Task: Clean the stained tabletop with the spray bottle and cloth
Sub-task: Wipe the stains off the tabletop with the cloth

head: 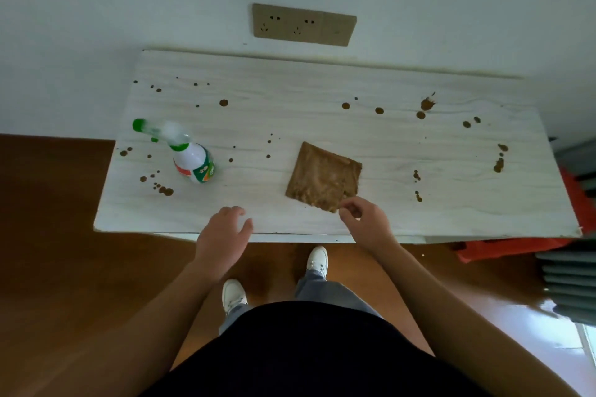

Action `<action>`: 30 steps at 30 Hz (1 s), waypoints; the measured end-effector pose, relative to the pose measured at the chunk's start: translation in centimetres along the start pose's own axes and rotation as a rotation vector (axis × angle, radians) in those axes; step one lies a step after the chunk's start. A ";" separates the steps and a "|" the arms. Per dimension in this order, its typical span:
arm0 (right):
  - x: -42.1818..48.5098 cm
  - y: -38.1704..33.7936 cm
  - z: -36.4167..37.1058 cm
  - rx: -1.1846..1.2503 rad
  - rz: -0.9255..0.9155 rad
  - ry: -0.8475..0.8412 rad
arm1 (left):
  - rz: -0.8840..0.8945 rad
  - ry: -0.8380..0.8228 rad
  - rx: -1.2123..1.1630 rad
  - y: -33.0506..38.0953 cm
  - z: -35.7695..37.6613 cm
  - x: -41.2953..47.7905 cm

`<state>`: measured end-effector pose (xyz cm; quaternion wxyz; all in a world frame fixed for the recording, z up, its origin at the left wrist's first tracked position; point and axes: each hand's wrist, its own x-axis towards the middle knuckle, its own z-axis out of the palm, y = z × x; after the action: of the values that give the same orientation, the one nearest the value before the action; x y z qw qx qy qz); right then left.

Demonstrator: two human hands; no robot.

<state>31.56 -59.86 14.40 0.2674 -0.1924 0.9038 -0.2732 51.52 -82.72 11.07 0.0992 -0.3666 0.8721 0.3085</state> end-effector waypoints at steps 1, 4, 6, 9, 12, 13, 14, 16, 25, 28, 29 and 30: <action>1.2 0.1 -0.8 0.001 -0.017 -0.011 | 0.018 0.023 0.024 0.9 0.5 0.2; 5.0 0.4 -2.8 -0.007 -0.078 -0.049 | 0.042 0.035 0.123 3.1 2.4 1.0; 7.5 0.5 -3.9 -0.025 -0.126 -0.078 | -0.011 0.021 0.163 3.9 3.8 1.2; 10.9 0.5 -5.0 -0.067 -0.189 -0.107 | -0.062 0.058 0.232 4.6 6.1 0.8; 13.3 0.5 -5.0 -0.118 -0.238 -0.130 | -0.096 0.102 0.218 4.9 7.3 0.5; 13.9 0.5 -4.8 -0.141 -0.253 -0.139 | -0.107 0.105 0.220 4.9 7.5 0.5; 14.4 0.5 -4.6 -0.163 -0.266 -0.157 | -0.118 0.106 0.222 4.9 7.6 0.5; 15.1 0.5 -4.1 -0.210 -0.274 -0.214 | -0.139 0.117 0.217 5.1 7.7 0.5; 16.4 -0.4 -2.5 -0.210 -0.193 -0.308 | -0.170 0.129 0.205 6.1 7.7 0.6; 16.2 -0.2 -2.2 -0.166 -0.185 -0.285 | -0.169 0.111 0.227 6.3 7.3 0.7; 16.1 -0.1 -2.2 -0.154 -0.177 -0.283 | -0.169 0.102 0.238 6.4 7.1 0.7; 16.0 0.1 -2.2 -0.152 -0.169 -0.281 | -0.172 0.090 0.248 6.4 7.0 0.7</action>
<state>17.74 -66.86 9.84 0.3519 -0.3236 0.8561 -0.1961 46.12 -75.41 8.28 0.1305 -0.4381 0.8725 0.1723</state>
